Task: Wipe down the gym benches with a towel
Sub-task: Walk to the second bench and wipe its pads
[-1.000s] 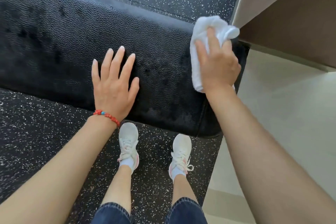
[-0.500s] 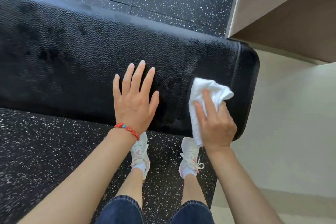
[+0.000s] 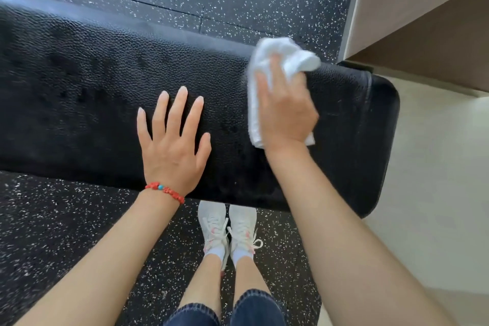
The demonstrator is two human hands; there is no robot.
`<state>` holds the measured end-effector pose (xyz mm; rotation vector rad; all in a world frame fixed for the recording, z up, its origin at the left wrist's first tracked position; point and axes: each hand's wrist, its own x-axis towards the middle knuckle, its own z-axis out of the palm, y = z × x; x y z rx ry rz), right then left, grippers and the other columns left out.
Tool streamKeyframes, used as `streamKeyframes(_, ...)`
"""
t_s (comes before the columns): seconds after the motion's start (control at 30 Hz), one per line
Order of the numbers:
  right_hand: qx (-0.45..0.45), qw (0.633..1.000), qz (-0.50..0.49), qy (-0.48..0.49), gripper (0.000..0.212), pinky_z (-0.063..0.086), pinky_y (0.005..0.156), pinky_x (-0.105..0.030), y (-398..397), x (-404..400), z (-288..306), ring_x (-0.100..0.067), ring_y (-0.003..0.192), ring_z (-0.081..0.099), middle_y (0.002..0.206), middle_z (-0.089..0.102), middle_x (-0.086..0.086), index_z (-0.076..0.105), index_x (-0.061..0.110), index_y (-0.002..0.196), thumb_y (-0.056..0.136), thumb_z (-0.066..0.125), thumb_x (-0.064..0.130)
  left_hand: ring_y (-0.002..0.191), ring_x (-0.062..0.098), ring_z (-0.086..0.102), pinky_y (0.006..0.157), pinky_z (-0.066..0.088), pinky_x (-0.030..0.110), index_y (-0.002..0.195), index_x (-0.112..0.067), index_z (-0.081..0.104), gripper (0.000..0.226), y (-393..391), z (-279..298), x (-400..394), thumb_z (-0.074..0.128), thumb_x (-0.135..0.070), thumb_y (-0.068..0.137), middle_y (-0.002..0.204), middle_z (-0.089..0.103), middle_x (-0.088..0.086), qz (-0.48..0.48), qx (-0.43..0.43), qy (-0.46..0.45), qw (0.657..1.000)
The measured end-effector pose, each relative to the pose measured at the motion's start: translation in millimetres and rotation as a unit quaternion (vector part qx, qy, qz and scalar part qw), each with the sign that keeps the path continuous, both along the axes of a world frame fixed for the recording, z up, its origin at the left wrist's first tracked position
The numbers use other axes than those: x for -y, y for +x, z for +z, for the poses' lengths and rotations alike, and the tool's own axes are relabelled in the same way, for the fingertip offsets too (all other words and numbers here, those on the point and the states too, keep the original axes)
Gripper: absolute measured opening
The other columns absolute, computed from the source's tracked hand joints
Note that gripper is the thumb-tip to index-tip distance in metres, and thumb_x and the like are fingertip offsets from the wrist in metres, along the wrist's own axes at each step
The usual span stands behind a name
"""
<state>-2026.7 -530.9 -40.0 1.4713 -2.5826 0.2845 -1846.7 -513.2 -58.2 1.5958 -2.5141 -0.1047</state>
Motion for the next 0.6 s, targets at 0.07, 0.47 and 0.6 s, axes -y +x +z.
streamKeyframes(0.07, -0.006, 0.997, 0.072, -0.012, 0.023, 0.039, 0.035, -0.024, 15.1, 12.5, -0.7, -0.014, 0.041, 0.053, 0.059, 0.060, -0.004, 0.074, 0.021, 0.093, 0.080, 0.066, 0.038, 0.134, 0.032, 0.030, 0.108, 0.018, 0.057, 0.139, -0.018, 0.039, 0.050, 0.9, -0.6, 0.9, 0.043, -0.032, 0.091, 0.146, 0.038, 0.011, -0.006, 0.000, -0.004, 1.000)
streamKeyframes(0.47, 0.087, 0.984, -0.152, 0.016, 0.040, 0.038, 0.054, -0.036, -54.3, -45.0, 5.2, -0.038, 0.075, 0.059, 0.095, 0.059, -0.021, 0.058, 0.024, 0.124, 0.093, 0.043, 0.044, 0.134, 0.031, 0.031, 0.108, 0.019, 0.056, 0.138, -0.018, 0.041, 0.050, 0.4, -0.2, -0.5, 0.044, -0.033, 0.091, 0.145, 0.039, 0.010, 0.000, -0.012, -0.012, 1.000)
streamKeyframes(0.6, 0.080, 0.994, -0.072, -0.003, 0.039, 0.045, 0.042, -0.031, -18.1, -32.3, 4.9, -0.031, 0.055, 0.059, 0.077, 0.063, -0.017, 0.067, 0.017, 0.111, 0.081, 0.066, 0.041, 0.134, 0.032, 0.031, 0.108, 0.019, 0.056, 0.137, -0.018, 0.041, 0.049, 0.0, 0.1, 0.9, 0.045, -0.033, 0.090, 0.145, 0.040, 0.010, -0.003, -0.013, -0.012, 1.000)
